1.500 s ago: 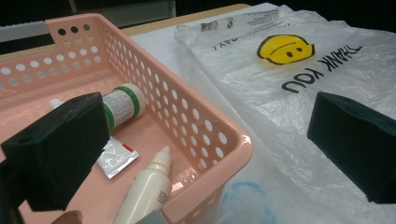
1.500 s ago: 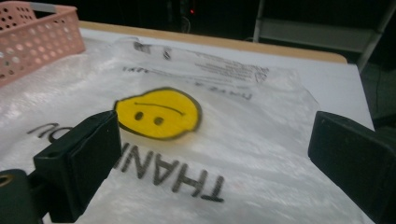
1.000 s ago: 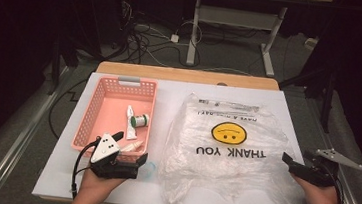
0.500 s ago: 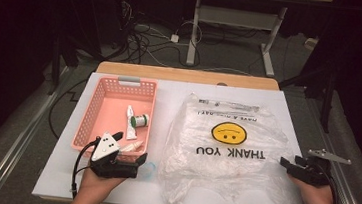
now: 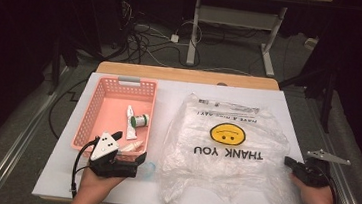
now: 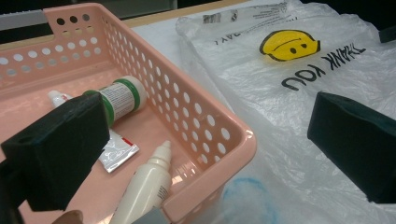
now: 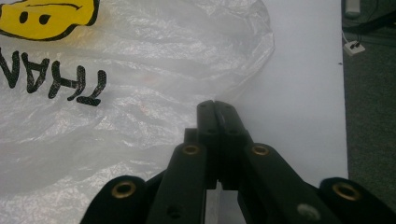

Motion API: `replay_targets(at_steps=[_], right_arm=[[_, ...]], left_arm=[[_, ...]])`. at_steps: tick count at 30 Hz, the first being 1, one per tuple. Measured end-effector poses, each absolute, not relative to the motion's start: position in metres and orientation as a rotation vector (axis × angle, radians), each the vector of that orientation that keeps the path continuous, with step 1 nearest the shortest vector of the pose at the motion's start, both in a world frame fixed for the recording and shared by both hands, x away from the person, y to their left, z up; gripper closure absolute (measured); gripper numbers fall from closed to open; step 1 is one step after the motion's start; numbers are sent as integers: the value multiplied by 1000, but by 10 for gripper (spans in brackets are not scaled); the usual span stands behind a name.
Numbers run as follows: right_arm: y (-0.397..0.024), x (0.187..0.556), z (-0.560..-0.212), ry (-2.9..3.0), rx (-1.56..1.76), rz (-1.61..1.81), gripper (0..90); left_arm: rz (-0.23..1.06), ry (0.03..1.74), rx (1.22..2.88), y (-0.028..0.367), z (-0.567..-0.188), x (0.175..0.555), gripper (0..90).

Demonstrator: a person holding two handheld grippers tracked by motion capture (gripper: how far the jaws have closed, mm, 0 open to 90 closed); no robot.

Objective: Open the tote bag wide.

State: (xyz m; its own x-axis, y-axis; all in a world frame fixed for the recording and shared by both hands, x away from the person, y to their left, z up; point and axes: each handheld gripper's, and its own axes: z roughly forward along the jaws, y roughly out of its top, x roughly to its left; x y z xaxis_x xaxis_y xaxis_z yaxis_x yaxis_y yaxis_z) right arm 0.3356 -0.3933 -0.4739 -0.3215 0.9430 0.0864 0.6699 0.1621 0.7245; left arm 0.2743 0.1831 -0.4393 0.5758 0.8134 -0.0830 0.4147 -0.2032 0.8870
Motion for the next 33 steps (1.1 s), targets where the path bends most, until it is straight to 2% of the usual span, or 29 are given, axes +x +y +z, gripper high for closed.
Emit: replay_targets(at_steps=[8, 17, 30, 33], right_arm=[[-388, 325, -468, 2064, 1502, 981, 900], [-353, 306, -457, 2099, 1404, 989, 900], [-322, 260, -467, 2273, 1290, 959, 900], [-319, 259, -467, 2283, 1277, 950, 900]], left_arm=[[508, 1000, 1804, 188, -437, 275, 0], [499, 1009, 1782, 194, -435, 276, 0], [491, 1002, 1788, 192, -435, 276, 0], [488, 1002, 1792, 192, -436, 276, 0]])
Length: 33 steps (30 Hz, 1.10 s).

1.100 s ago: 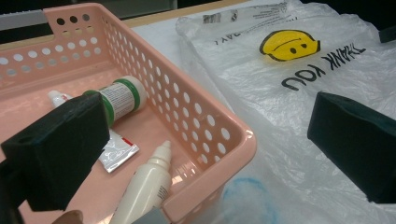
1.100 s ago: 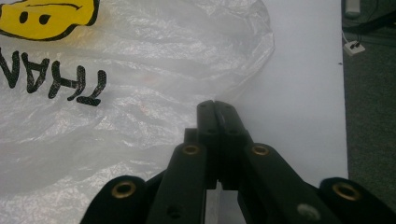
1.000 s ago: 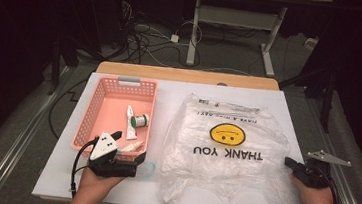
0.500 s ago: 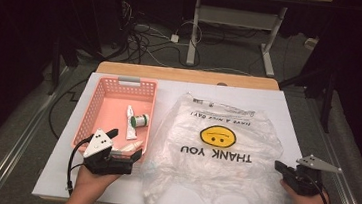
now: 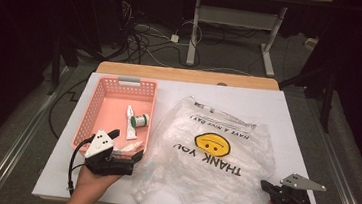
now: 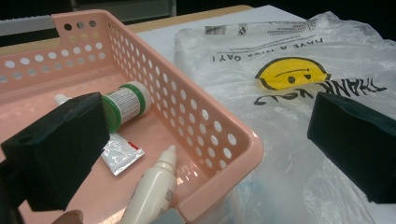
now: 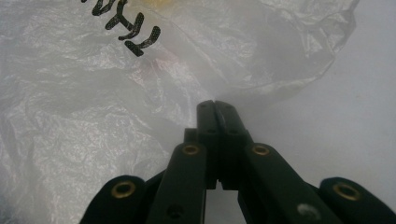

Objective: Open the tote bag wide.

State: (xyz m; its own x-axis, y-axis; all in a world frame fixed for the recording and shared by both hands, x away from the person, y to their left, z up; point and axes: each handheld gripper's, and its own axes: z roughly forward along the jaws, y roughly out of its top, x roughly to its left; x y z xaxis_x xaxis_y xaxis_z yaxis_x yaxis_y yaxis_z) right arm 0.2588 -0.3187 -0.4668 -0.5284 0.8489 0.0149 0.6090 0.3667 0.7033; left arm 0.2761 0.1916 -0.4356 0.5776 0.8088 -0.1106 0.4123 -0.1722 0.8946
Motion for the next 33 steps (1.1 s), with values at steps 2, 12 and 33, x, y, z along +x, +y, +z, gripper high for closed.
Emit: replay_targets(at_steps=[2, 12, 33], right_arm=[[-320, 258, -465, 2274, 1282, 968, 858], [-338, 258, -446, 2108, 1273, 1137, 536], [-347, 400, -446, 2050, 1388, 1104, 465]], left_arm=[[486, 1002, 1796, 191, -436, 276, 0], [487, 1018, 1799, 193, -437, 278, 0], [440, 1024, 1792, 198, -432, 278, 0]])
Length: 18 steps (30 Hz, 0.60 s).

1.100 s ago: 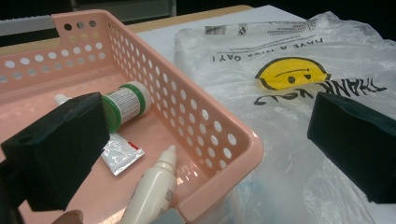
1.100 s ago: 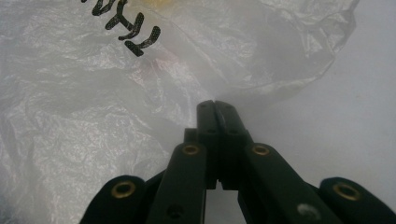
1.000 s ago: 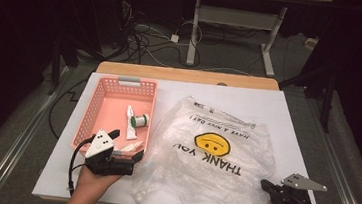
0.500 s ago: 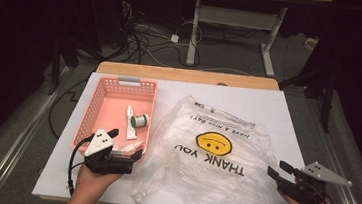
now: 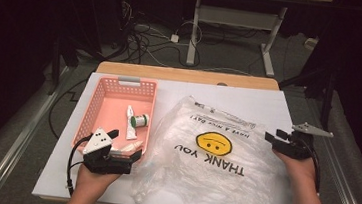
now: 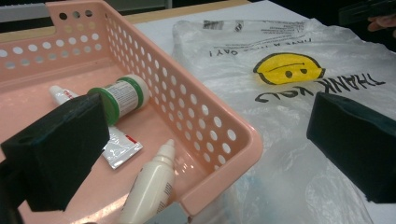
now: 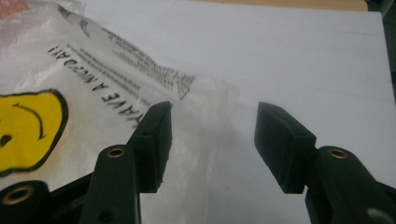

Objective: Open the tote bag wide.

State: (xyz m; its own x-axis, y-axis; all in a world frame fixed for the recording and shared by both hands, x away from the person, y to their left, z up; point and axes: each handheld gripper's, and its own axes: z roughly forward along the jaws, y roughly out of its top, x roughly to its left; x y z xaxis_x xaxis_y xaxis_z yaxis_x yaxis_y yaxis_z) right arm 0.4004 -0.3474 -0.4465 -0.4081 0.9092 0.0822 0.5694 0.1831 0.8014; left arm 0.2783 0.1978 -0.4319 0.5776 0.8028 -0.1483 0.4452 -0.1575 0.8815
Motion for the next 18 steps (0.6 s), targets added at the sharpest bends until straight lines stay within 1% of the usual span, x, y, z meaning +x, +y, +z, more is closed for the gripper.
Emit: replay_targets(at_steps=[1, 2, 3, 4, 5, 7, 10, 14, 16, 18], right_arm=[[-345, 407, -446, 2060, 1390, 1098, 433], [-343, 421, -448, 2085, 1390, 1095, 373], [-343, 421, -448, 2085, 1390, 1095, 373], [-340, 435, -451, 2104, 1398, 1095, 322], [-340, 441, -453, 2112, 1417, 1106, 295], [-339, 447, -456, 2116, 1439, 1103, 281], [-334, 460, -470, 2174, 1437, 1056, 257], [-327, 460, -481, 2259, 1410, 971, 254], [-324, 457, -481, 2268, 1370, 945, 293], [-322, 453, -482, 2276, 1322, 933, 365]], left_arm=[[442, 1025, 1788, 198, -432, 278, 0], [447, 1027, 1786, 198, -432, 278, 0], [447, 1031, 1784, 199, -432, 279, 0], [443, 1034, 1781, 199, -433, 279, 0], [439, 1036, 1779, 199, -433, 279, 0], [437, 1038, 1783, 199, -434, 279, 0], [436, 1033, 1788, 198, -435, 279, 0], [437, 1021, 1804, 196, -435, 279, 0], [430, 1019, 1812, 195, -436, 280, 0], [430, 1018, 1817, 195, -437, 280, 0]])
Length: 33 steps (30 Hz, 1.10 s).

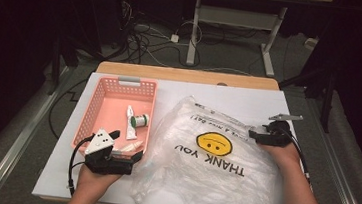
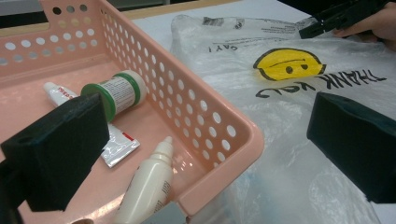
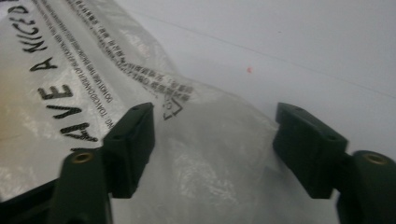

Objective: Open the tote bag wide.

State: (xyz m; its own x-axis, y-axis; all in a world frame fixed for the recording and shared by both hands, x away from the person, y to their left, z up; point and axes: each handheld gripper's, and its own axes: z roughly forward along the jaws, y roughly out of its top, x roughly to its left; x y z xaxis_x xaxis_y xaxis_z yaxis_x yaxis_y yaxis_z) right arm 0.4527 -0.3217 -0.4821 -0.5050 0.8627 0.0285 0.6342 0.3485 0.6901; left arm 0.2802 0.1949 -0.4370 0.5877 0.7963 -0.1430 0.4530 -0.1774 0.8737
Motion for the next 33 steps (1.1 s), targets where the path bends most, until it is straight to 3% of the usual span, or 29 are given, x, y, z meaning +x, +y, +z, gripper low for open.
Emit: replay_targets(at_steps=[2, 3, 4, 5, 6, 7, 9, 12, 23, 33], right_arm=[[-320, 449, -482, 2282, 1290, 916, 458], [-320, 449, -482, 2282, 1290, 916, 458], [-319, 445, -482, 2278, 1281, 925, 558], [-319, 445, -482, 2278, 1281, 925, 558], [-317, 442, -483, 2287, 1256, 937, 678], [-317, 442, -483, 2287, 1256, 937, 678], [-316, 439, -482, 2302, 1252, 945, 783], [-318, 438, -482, 2308, 1272, 967, 860], [-324, 441, -475, 2246, 1286, 1002, 900], [-359, 457, -467, 2082, 1437, 980, 900]], left_arm=[[427, 1022, 1811, 195, -437, 280, 0], [427, 1023, 1810, 195, -437, 280, 0], [430, 1022, 1812, 195, -437, 280, 0], [430, 1022, 1813, 195, -437, 280, 0], [427, 1023, 1813, 195, -437, 280, 0], [423, 1025, 1812, 195, -437, 280, 0], [421, 1023, 1814, 194, -437, 279, 0], [423, 1019, 1812, 193, -437, 278, 0], [418, 1007, 1813, 192, -437, 279, 0], [426, 987, 1801, 191, -435, 277, 0]])
